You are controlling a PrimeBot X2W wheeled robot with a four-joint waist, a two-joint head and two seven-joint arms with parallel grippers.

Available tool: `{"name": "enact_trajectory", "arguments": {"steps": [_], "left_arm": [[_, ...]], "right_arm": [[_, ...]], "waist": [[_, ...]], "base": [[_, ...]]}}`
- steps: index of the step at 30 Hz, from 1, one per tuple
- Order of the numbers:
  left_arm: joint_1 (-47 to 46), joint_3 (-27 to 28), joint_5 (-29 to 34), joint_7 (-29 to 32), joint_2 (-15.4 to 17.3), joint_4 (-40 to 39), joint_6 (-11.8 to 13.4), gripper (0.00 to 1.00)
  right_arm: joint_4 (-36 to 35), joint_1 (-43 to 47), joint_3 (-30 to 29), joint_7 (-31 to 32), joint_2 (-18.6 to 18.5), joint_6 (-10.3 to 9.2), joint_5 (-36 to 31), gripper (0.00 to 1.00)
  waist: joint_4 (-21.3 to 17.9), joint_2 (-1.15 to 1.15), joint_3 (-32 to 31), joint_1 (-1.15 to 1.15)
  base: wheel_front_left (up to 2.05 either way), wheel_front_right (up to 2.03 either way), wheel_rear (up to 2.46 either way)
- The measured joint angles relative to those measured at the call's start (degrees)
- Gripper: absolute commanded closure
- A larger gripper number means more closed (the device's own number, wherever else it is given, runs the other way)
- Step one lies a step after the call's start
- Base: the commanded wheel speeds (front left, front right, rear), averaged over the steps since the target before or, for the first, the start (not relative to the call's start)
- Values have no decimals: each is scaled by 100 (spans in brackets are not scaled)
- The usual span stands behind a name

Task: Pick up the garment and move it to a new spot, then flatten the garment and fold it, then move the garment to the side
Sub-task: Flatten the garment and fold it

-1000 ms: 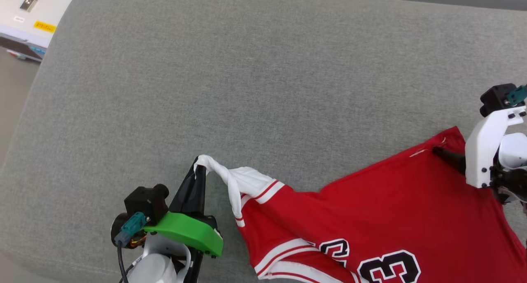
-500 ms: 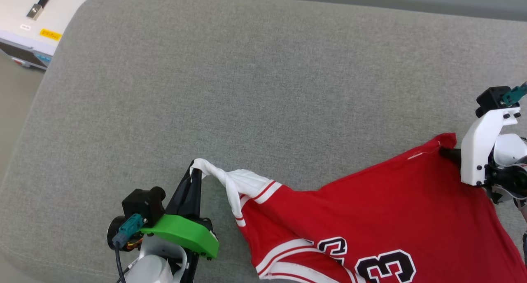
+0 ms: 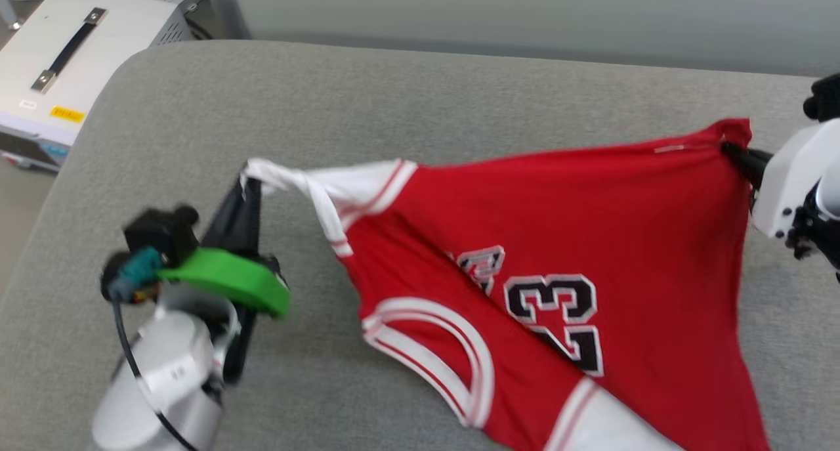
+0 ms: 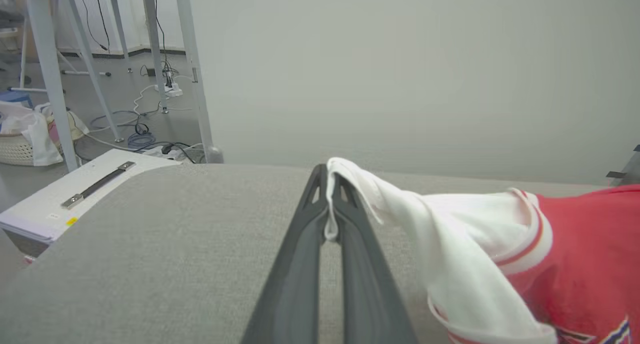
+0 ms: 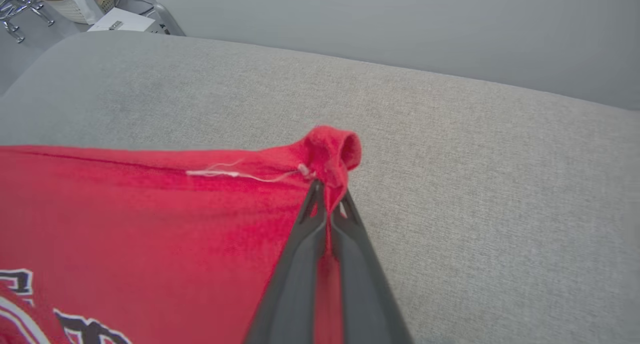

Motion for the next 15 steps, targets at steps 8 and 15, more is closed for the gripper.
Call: {"name": "enact_trajectory", "arguments": {"steps": [8, 15], "left_arm": [[-2058, 167, 0, 330, 283, 988, -308, 100], [-4106, 381, 96, 366, 505, 1978, -314, 100]], "right_arm": [[449, -1121, -265, -520, 416, 2, -705, 100], [957, -2779, -636, -1085, 910, 5, -1496, 100]], "waist": [[-370, 0, -10, 0], [-595, 0, 391, 0]], "base": [[0, 0, 0], [0, 0, 0]]}}
